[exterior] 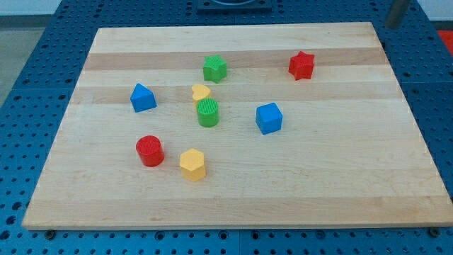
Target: Move the green star up a bit
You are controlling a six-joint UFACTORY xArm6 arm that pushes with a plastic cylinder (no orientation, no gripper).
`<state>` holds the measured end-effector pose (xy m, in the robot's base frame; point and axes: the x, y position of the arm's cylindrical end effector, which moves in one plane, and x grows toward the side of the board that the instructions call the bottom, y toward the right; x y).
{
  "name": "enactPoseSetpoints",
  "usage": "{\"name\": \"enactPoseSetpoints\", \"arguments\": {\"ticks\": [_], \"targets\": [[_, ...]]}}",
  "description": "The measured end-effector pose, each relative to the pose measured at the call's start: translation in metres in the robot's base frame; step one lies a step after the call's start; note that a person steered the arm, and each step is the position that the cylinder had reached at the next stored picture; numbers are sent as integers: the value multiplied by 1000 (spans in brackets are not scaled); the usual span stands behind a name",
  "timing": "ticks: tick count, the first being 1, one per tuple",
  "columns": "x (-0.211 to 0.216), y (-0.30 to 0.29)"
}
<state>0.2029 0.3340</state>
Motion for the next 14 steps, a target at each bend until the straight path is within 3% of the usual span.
{"name": "enactPoseSetpoints", "arguments": {"ticks": [1, 2, 4, 6, 7, 8, 9, 11, 13, 14], "targets": [[5, 0], [36, 7], [53, -81], [67, -280], [133, -282], [168, -309], [162, -364], [110, -358], [149, -437], [125, -440]]}}
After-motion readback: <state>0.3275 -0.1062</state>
